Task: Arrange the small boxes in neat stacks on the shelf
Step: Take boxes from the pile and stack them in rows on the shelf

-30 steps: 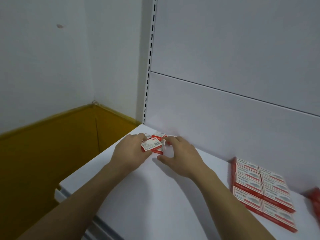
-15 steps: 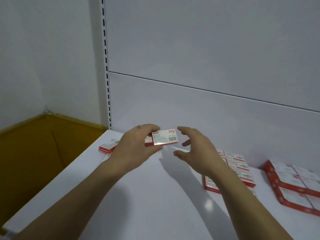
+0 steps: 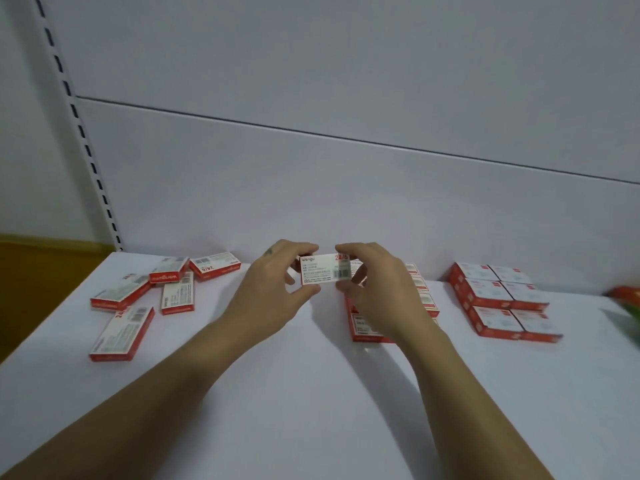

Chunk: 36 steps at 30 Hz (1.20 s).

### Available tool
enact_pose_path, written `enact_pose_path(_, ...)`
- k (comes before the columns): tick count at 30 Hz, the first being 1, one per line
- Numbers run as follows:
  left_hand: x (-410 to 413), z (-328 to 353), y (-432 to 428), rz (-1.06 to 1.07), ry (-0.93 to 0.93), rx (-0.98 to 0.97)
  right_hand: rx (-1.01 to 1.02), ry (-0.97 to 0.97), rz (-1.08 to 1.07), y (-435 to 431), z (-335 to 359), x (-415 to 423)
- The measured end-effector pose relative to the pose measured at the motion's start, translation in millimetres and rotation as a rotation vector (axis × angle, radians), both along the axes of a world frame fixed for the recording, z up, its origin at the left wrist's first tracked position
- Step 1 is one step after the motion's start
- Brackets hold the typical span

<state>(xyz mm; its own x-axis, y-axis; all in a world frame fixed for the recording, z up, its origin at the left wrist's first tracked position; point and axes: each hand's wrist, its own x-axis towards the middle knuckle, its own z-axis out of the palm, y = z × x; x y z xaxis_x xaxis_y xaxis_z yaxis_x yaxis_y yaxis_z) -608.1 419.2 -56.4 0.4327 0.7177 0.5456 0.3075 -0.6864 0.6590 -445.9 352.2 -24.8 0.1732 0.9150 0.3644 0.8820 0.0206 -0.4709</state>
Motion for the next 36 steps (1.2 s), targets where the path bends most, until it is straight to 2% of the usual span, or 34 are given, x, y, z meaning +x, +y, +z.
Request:
enact_pose_path(4,-7,-5,-6,0.016,-0.091,-0.228,-0.004,0.022,-0.025,-10,-21,-11)
enact_pose_path(10,-12,-9,-10,-0.151,-0.141,-0.470,0.022,0.161,-0.019,-15,-29,-17)
enact_pose_path(12,-14,-10,-11,-0.144,-0.138,-0.442,-0.002,0.257,-0.015,-17,-28,-22)
enact_pose_path(15,-16,-8,-12,-0.134,-0.089,-0.285,-0.007,0.395,-0.028,-21,-23,-32)
enact_pose_path(19,-14,-4,-17,-0.171,-0.073,-0.067,0.047,0.441,-0.077,-23,-20,-37)
enact_pose_path(22,-12,-3,-18,-0.194,-0.098,-0.009,0.030,0.544,-0.040,-23,-20,-35)
enact_pose_path(25,-10,-4,-18,-0.210,-0.089,-0.040,0.002,0.685,0.013,-23,-19,-35)
enact_pose_path(29,-11,-6,-12,-0.158,-0.013,-0.127,-0.051,1.300,0.196,-23,-14,-36)
enact_pose_path(30,-12,-5,-12,-0.165,-0.012,-0.180,-0.059,1.359,0.218,-24,-11,-36)
enact_pose_path(32,-13,-2,-14,-0.175,-0.015,-0.282,-0.061,1.366,0.200,-25,-8,-35)
enact_pose_path(36,-13,4,-21,-0.136,-0.093,-0.363,0.022,1.231,0.036,-22,-7,-30)
